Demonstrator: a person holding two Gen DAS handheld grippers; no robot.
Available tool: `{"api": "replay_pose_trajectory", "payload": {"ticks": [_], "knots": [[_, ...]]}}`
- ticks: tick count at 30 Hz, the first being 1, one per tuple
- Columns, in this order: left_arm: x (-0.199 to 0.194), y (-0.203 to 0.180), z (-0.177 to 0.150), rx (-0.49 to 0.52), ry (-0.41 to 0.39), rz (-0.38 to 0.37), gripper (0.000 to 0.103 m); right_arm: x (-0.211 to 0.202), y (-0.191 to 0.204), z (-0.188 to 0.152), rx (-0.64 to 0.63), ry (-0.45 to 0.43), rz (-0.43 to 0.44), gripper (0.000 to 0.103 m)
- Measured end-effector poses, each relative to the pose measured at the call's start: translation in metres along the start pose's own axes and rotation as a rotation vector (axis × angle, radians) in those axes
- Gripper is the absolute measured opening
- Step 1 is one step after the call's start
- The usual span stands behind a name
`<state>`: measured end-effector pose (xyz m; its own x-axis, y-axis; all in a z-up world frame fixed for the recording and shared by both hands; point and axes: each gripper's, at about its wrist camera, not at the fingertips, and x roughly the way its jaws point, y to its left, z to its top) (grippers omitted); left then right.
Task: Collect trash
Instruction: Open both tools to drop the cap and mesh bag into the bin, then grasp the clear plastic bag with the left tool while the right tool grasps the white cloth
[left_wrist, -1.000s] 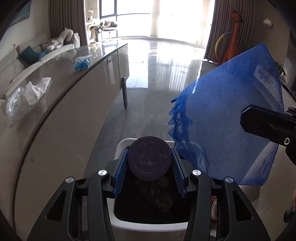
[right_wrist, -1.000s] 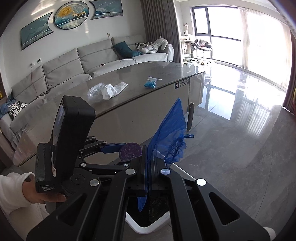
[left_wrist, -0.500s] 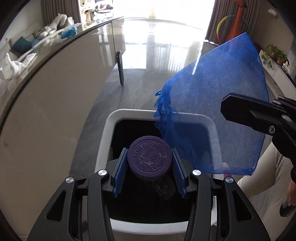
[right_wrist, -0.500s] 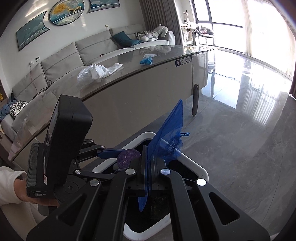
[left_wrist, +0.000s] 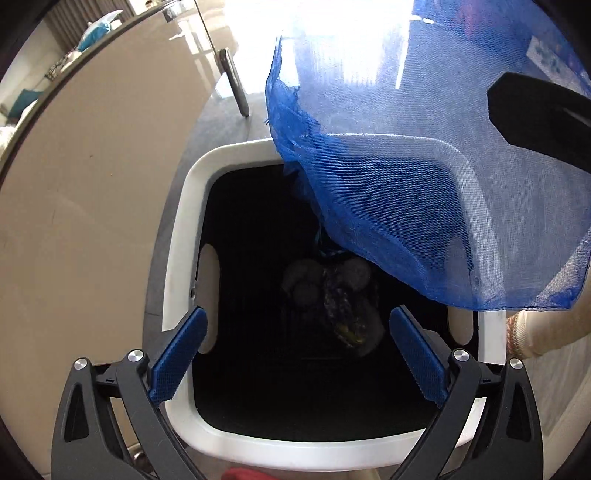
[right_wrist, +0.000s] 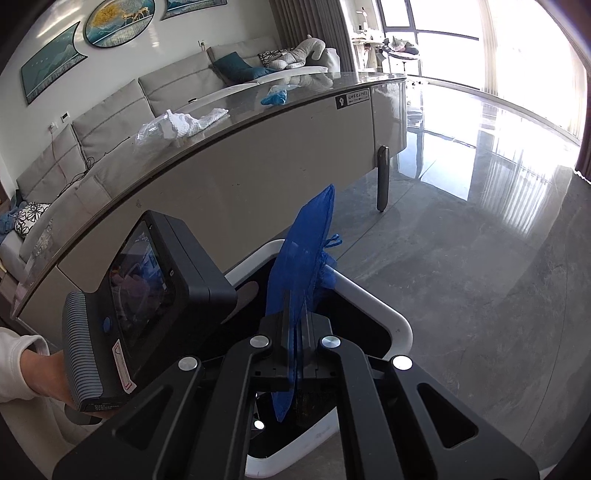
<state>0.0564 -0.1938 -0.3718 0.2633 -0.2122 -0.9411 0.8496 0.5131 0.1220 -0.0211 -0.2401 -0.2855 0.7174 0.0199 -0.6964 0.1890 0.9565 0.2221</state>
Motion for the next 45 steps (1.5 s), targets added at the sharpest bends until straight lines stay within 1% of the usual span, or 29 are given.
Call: {"api": "replay_pose_trajectory", "payload": {"ticks": [2, 5, 7, 9, 11, 13, 15, 16, 17, 18, 19, 20, 21, 23, 24, 26, 31, 34, 38, 41, 43, 45], "knots": [[-0.005, 0.003, 0.001, -0.014, -0.013, 0.006, 0.098, -0.002, -0.001, -0.001, -0.003, 0.0, 0.001, 0.001], [-0.018, 0.014, -0.001, -0.04, -0.054, 0.038, 0.098, 0.0, 0.002, 0.0, -0.012, 0.008, 0.0, 0.002], [-0.029, 0.029, 0.003, -0.077, -0.089, 0.06, 0.098, 0.002, 0.004, 0.001, -0.017, 0.014, 0.001, 0.002], [-0.044, 0.043, -0.002, -0.122, -0.133, 0.099, 0.098, 0.004, 0.006, -0.001, -0.023, 0.027, 0.01, 0.002], [-0.057, 0.062, -0.005, -0.163, -0.168, 0.118, 0.098, 0.009, 0.011, -0.003, -0.032, 0.043, 0.016, 0.002], [-0.066, 0.074, -0.009, -0.206, -0.196, 0.116, 0.098, 0.016, 0.018, -0.006, -0.042, 0.065, 0.027, 0.002], [-0.072, 0.084, -0.011, -0.236, -0.204, 0.102, 0.098, 0.022, 0.026, -0.009, -0.059, 0.08, 0.034, 0.002], [-0.074, 0.09, -0.01, -0.251, -0.213, 0.098, 0.098, 0.025, 0.031, -0.01, -0.07, 0.09, 0.037, 0.005], [-0.075, 0.092, -0.013, -0.258, -0.22, 0.095, 0.098, 0.028, 0.035, -0.011, -0.084, 0.103, 0.035, 0.005], [-0.077, 0.092, -0.015, -0.259, -0.222, 0.095, 0.098, 0.032, 0.039, -0.013, -0.1, 0.119, 0.029, 0.009], [-0.078, 0.093, -0.015, -0.26, -0.227, 0.1, 0.098, 0.037, 0.042, -0.015, -0.116, 0.146, 0.022, 0.038], [-0.08, 0.094, -0.016, -0.263, -0.233, 0.104, 0.098, 0.043, 0.044, -0.018, -0.127, 0.178, 0.005, 0.083], [-0.082, 0.096, -0.017, -0.266, -0.236, 0.102, 0.098, 0.048, 0.045, -0.021, -0.137, 0.2, -0.031, 0.1], [-0.086, 0.098, -0.019, -0.277, -0.241, 0.096, 0.098, 0.052, 0.046, -0.027, -0.166, 0.193, -0.106, 0.098], [-0.09, 0.1, -0.022, -0.281, -0.248, 0.087, 0.098, 0.053, 0.047, -0.029, -0.176, 0.197, -0.115, 0.098], [-0.095, 0.102, -0.026, -0.284, -0.259, 0.085, 0.098, 0.052, 0.046, -0.028, -0.178, 0.182, -0.124, 0.098], [-0.103, 0.104, -0.028, -0.297, -0.293, 0.086, 0.098, 0.028, 0.046, -0.011, -0.171, 0.067, -0.117, 0.098], [-0.11, 0.111, -0.025, -0.315, -0.315, 0.089, 0.098, 0.021, 0.049, 0.009, -0.169, 0.026, -0.108, 0.098], [-0.13, 0.128, -0.02, -0.347, -0.36, 0.128, 0.098, 0.011, 0.059, 0.035, -0.203, -0.031, -0.101, 0.098], [-0.146, 0.148, -0.015, -0.394, -0.398, 0.15, 0.098, 0.003, 0.071, 0.058, -0.233, -0.091, -0.081, 0.098], [-0.157, 0.162, -0.013, -0.425, -0.429, 0.172, 0.098, 0.001, 0.078, 0.073, -0.248, -0.134, -0.067, 0.098], [-0.167, 0.176, -0.012, -0.451, -0.452, 0.213, 0.098, 0.002, 0.085, 0.091, -0.259, -0.163, -0.054, 0.098]]}}
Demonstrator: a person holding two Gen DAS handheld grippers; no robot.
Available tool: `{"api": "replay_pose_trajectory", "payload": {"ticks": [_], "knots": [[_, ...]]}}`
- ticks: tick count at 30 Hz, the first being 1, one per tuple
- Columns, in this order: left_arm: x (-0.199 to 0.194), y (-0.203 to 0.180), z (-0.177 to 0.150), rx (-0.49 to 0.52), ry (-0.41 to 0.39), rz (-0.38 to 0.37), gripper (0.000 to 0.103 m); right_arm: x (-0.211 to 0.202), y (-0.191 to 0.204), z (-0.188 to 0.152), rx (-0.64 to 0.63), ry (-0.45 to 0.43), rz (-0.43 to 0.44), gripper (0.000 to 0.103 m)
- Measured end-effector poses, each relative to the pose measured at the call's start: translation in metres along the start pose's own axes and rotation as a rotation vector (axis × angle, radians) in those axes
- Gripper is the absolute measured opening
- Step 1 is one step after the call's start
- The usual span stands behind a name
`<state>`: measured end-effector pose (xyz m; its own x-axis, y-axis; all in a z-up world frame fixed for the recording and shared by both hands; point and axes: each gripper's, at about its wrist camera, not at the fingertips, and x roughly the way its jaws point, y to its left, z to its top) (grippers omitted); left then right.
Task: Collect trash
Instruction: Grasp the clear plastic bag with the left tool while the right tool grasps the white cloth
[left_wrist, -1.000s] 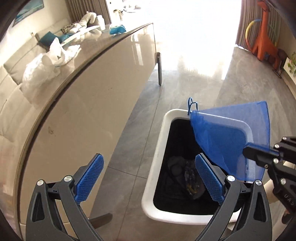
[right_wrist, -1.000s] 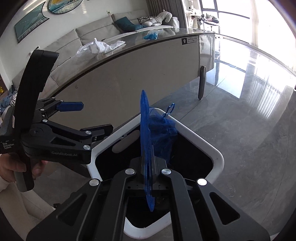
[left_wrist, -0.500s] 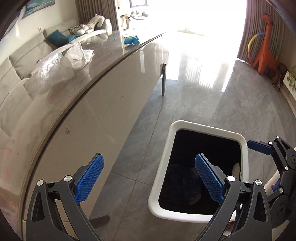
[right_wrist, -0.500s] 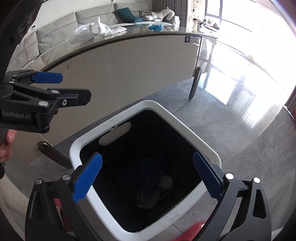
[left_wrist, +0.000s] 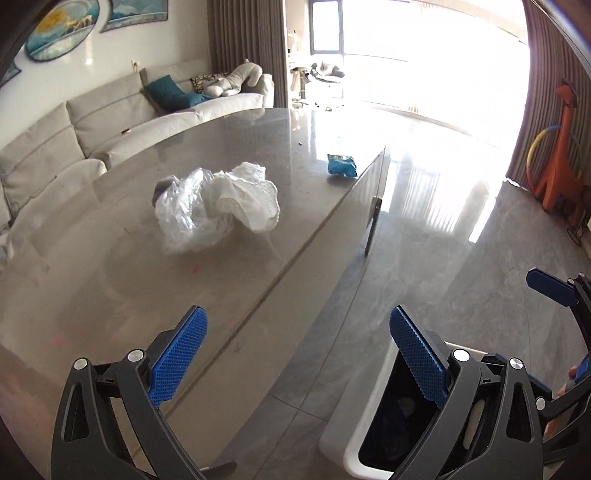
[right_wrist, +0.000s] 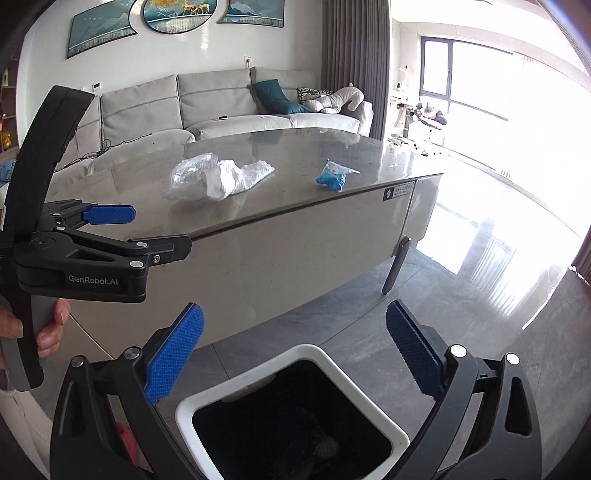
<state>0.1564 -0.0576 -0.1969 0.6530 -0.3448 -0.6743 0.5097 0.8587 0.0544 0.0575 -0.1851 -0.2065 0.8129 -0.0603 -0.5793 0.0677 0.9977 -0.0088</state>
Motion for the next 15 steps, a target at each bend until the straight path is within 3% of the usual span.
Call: {"api": "replay_pose_trajectory", "payload": {"ticks": [9, 15], "knots": [[0.012, 0.057, 0.035, -0.006, -0.012, 0.181, 0.098, 0.032, 0.02, 0.056, -0.02, -0.088, 0.066, 0.098], [0.03, 0.091, 0.049, -0.092, -0.006, 0.182, 0.098, 0.059, 0.037, 0.084, -0.043, -0.117, 0.101, 0.098]]}}
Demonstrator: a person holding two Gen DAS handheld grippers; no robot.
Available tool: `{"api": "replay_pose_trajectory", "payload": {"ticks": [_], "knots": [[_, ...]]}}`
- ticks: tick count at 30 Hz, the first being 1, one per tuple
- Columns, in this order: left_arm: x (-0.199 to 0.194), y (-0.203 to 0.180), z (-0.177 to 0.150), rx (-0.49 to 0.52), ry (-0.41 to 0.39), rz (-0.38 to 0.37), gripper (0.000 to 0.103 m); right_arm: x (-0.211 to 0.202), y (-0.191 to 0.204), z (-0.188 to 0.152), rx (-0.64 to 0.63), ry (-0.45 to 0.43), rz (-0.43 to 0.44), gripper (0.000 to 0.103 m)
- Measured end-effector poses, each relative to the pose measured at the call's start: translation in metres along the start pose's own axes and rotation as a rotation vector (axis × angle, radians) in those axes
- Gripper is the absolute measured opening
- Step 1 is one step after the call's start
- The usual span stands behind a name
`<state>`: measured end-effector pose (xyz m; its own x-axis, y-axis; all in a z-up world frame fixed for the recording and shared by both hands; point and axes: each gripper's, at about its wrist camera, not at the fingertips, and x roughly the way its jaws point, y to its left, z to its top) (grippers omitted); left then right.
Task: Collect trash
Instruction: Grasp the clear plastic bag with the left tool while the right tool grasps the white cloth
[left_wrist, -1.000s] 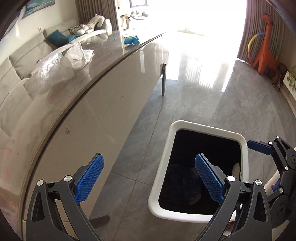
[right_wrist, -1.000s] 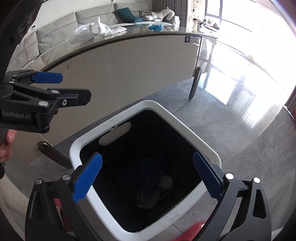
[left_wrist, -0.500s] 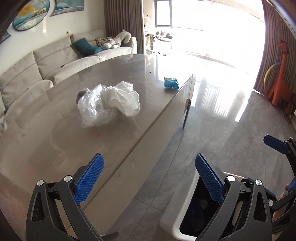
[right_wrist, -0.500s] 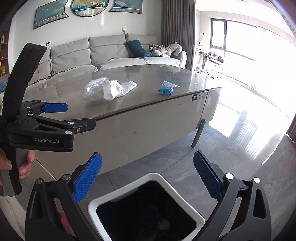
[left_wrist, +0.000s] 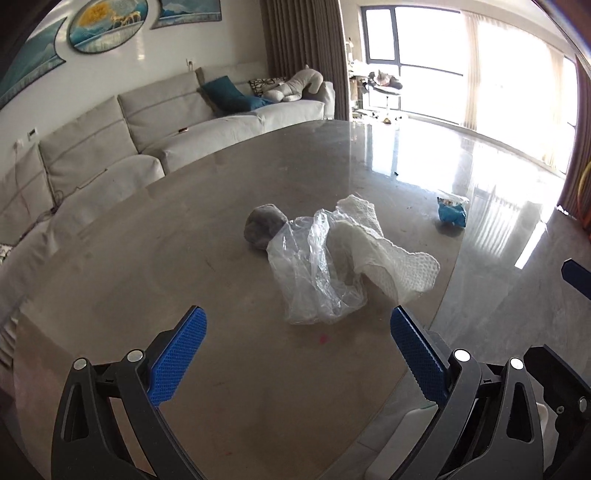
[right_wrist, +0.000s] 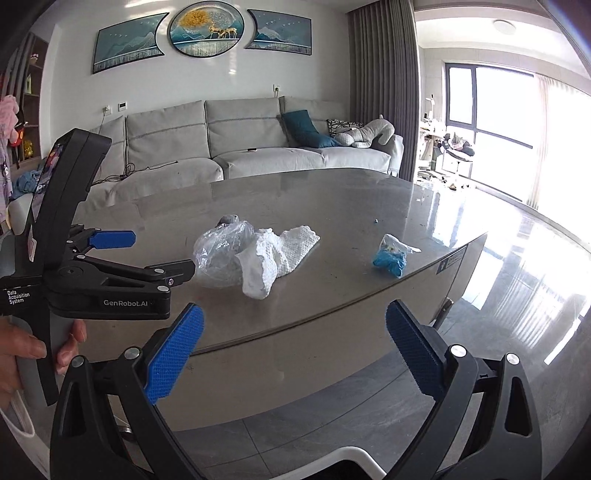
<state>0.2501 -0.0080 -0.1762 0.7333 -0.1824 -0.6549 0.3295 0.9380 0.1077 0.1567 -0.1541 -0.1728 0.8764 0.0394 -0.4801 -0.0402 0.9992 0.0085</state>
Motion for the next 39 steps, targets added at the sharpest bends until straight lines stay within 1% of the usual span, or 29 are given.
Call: {"api": "replay_pose_trajectory", "payload": {"ticks": [6, 9, 13, 17, 18, 19, 20, 21, 22, 23, 24, 26, 29, 35, 39], "knots": [[0.031, 0.011, 0.006, -0.019, 0.044, 0.024, 0.098, 0.035, 0.007, 0.018, -0.006, 0.001, 0.031, 0.098], [0.048, 0.014, 0.008, -0.042, 0.074, -0.001, 0.098, 0.052, 0.008, 0.025, -0.016, 0.004, 0.041, 0.098], [0.061, 0.013, 0.006, -0.046, 0.1, -0.016, 0.098, 0.066, 0.009, 0.028, -0.028, 0.012, 0.048, 0.098], [0.073, 0.008, 0.004, -0.047, 0.123, -0.066, 0.096, 0.074, 0.005, 0.026, -0.016, 0.017, 0.05, 0.098], [0.077, 0.007, 0.002, -0.046, 0.138, -0.084, 0.083, 0.074, 0.004, 0.025, -0.011, 0.021, 0.052, 0.098], [0.081, 0.005, 0.0, -0.047, 0.16, -0.114, 0.073, 0.077, 0.003, 0.024, -0.008, 0.023, 0.052, 0.098], [0.084, 0.004, -0.001, -0.055, 0.173, -0.141, 0.06, 0.077, 0.002, 0.023, -0.006, 0.023, 0.05, 0.098], [0.083, 0.003, -0.001, -0.051, 0.156, -0.142, 0.036, 0.077, 0.002, 0.023, -0.007, 0.025, 0.047, 0.098], [0.082, 0.002, -0.001, -0.044, 0.159, -0.15, 0.034, 0.078, 0.002, 0.022, -0.006, 0.028, 0.048, 0.098], [0.079, 0.002, -0.002, -0.04, 0.151, -0.135, 0.03, 0.079, 0.0, 0.022, 0.005, 0.029, 0.048, 0.098], [0.076, 0.001, -0.002, -0.027, 0.144, -0.119, 0.027, 0.081, -0.001, 0.022, 0.011, 0.035, 0.04, 0.098], [0.069, -0.001, -0.003, 0.0, 0.127, -0.094, 0.027, 0.086, -0.003, 0.021, 0.019, 0.055, 0.041, 0.098], [0.06, 0.002, -0.003, 0.0, 0.108, -0.077, 0.027, 0.092, -0.001, 0.022, 0.038, 0.059, 0.064, 0.098], [0.048, 0.021, 0.001, -0.029, 0.095, -0.03, 0.027, 0.109, 0.013, 0.024, 0.028, 0.079, 0.081, 0.098], [0.032, 0.037, 0.004, -0.063, 0.045, -0.03, 0.027, 0.121, 0.025, 0.027, 0.023, 0.094, 0.096, 0.098]]}}
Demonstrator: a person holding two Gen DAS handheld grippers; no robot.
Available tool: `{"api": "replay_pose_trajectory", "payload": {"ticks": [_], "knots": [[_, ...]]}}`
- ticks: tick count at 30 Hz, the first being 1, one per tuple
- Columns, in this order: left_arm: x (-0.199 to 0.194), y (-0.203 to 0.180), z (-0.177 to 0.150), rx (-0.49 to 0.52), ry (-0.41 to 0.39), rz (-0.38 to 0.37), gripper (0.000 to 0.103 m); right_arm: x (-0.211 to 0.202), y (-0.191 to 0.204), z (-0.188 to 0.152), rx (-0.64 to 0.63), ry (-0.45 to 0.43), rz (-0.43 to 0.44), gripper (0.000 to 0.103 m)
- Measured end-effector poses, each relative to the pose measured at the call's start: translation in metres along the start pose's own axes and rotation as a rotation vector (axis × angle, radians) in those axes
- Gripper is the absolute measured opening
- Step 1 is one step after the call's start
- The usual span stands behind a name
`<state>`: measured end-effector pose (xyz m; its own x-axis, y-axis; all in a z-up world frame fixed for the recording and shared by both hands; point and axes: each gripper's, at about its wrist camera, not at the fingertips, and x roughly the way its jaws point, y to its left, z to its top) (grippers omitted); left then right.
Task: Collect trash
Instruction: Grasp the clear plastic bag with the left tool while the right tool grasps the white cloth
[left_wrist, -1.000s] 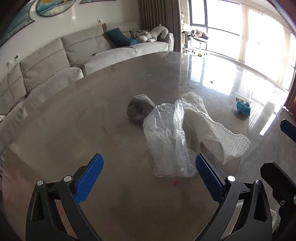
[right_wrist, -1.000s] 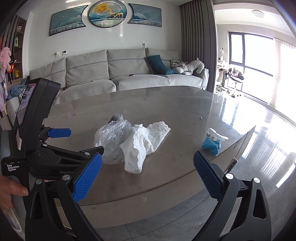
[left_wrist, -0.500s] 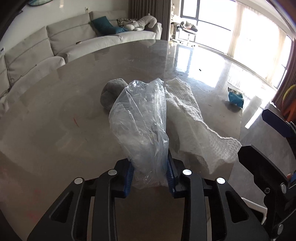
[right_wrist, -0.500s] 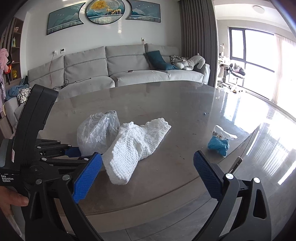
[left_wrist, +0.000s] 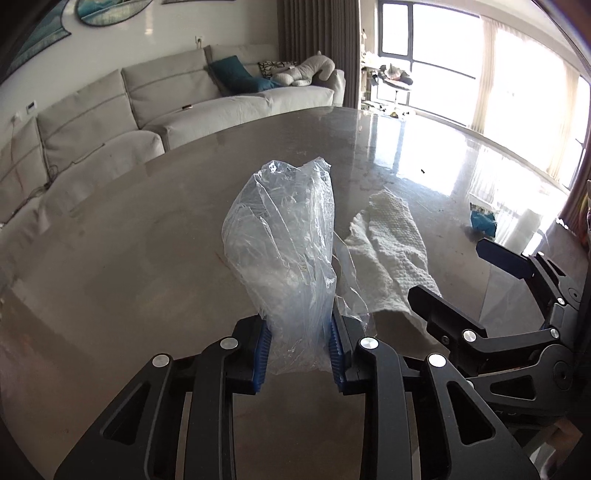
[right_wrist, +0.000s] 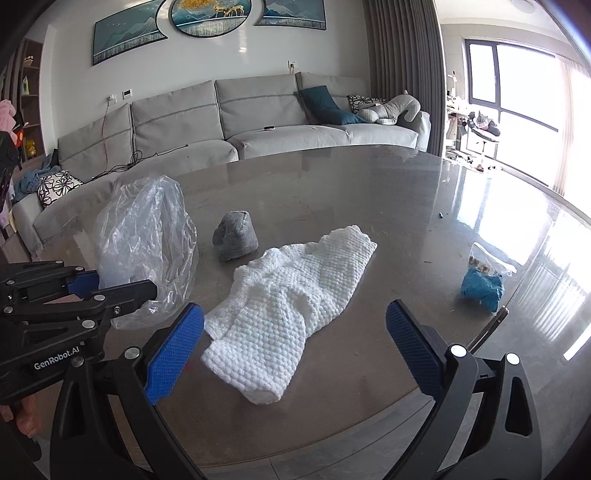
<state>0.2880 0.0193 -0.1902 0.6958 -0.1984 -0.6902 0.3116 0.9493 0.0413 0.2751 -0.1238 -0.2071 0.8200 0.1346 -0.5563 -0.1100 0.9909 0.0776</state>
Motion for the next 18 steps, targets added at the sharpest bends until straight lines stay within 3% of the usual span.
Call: {"api": "replay_pose_trajectory", "payload": {"ticks": [10, 12, 14, 15, 16, 17, 18], "knots": [[-0.014, 0.013, 0.003, -0.006, -0.03, -0.002, 0.027, 0.039, 0.02, -0.001, -0.007, 0.119, -0.018, 0.098], [-0.015, 0.015, 0.002, -0.006, -0.033, 0.005, 0.027, 0.043, 0.019, -0.003, 0.01, 0.13, -0.014, 0.094], [-0.017, 0.016, 0.002, -0.008, -0.033, 0.003, 0.027, 0.042, 0.017, -0.004, 0.024, 0.117, -0.029, 0.051], [-0.017, 0.015, 0.001, -0.01, -0.035, 0.004, 0.027, 0.042, 0.015, -0.004, 0.024, 0.119, -0.032, 0.042], [-0.017, 0.013, 0.001, -0.01, -0.036, 0.006, 0.027, 0.042, 0.012, -0.003, 0.035, 0.121, -0.035, 0.015], [-0.018, 0.013, 0.001, -0.01, -0.037, 0.007, 0.027, 0.042, 0.008, -0.002, 0.059, 0.135, -0.01, 0.007], [-0.019, 0.014, 0.001, -0.011, -0.04, 0.009, 0.027, 0.039, 0.004, -0.001, 0.083, 0.13, -0.003, 0.007]]}}
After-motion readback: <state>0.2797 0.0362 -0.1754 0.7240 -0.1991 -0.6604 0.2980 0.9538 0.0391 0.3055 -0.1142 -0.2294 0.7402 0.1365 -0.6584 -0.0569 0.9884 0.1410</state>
